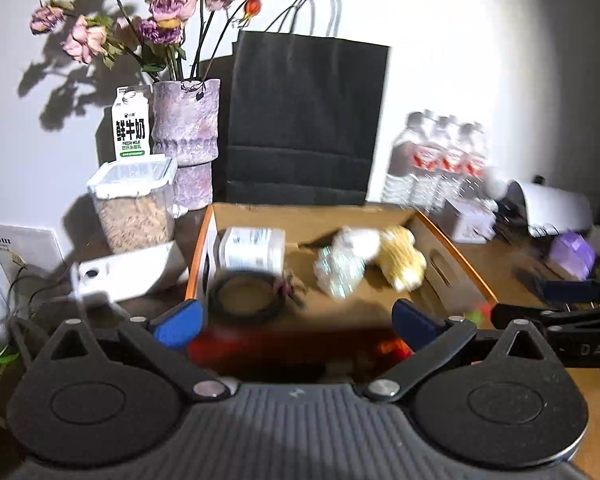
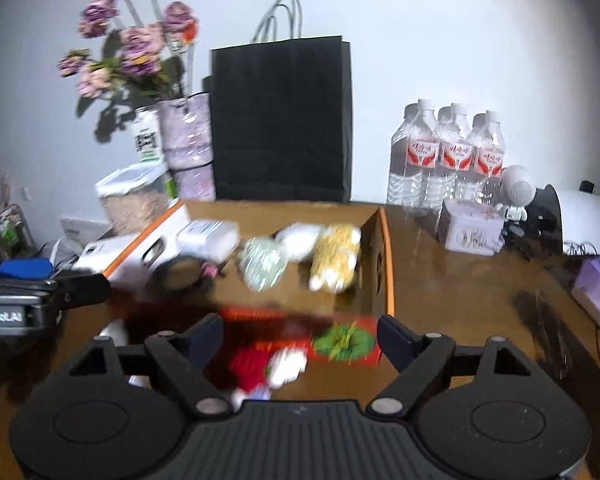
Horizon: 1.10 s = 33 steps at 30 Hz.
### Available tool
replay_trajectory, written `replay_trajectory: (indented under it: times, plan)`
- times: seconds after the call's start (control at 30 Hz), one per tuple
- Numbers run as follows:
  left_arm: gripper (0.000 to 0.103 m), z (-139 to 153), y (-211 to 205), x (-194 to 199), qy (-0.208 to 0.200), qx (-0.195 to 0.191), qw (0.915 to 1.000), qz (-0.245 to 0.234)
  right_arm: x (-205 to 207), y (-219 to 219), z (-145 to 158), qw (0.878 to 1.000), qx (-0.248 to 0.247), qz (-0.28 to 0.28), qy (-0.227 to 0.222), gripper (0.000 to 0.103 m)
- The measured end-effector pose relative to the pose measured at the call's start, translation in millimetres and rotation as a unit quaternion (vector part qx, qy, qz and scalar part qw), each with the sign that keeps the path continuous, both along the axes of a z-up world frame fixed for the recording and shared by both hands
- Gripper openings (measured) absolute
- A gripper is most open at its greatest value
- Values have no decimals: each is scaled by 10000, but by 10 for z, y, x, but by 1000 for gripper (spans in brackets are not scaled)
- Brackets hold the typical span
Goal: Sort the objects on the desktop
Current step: 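Move the left tool to the white round lid while the right tool moves to the navy pouch, then grasp the white round lid with the left tool while the right tool grasps the navy pouch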
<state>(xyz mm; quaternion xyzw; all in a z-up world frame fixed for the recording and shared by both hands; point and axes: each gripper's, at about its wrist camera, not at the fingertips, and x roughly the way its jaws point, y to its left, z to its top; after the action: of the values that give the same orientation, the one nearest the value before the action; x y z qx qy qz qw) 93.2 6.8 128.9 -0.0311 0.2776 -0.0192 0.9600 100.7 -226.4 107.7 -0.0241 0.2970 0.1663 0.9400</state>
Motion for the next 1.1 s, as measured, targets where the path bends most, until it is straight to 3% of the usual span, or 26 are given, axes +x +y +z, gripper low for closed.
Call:
replay_trajectory:
  times: [0.13, 0.3, 0.5, 0.67, 0.77, 0.83, 0.9, 1.1]
  plan:
    - [103, -192, -21, -614, -236, -125, 9991, -316, -549, -119, -267, 9997, 114, 189, -82, 84]
    - [103, -545, 8, -1216, -177, -28, 9990, -409, -1079, -269, -563, 9991, 350, 242, -29, 84]
    - [103, -877, -28, -1485, 59, 224, 9957, -895, -1283, -247, -744, 9991, 201, 369, -26, 84]
    - [81, -1021, 89, -1333, 455, -386, 9950, -805, -1146, -299, -711, 9996, 148, 62, -213, 84]
    - [70, -1088, 47, -1311, 462, -185, 9957, -779, -964, -307, -774, 9995, -193, -164, -163, 86]
    - [51, -1138, -2, -1272, 583, -135, 9947, -837, -865, -314, -836, 9993, -312, -190, -52, 87]
    - [40, -1142, -56, -1251, 548, 15, 9950, -836, -780, -313, -894, 9990, -387, -203, 96, 87]
    - [39, -1147, -62, -1204, 532, -84, 9943, -923, -598, -281, -1048, 9983, -325, -164, 448, 88]
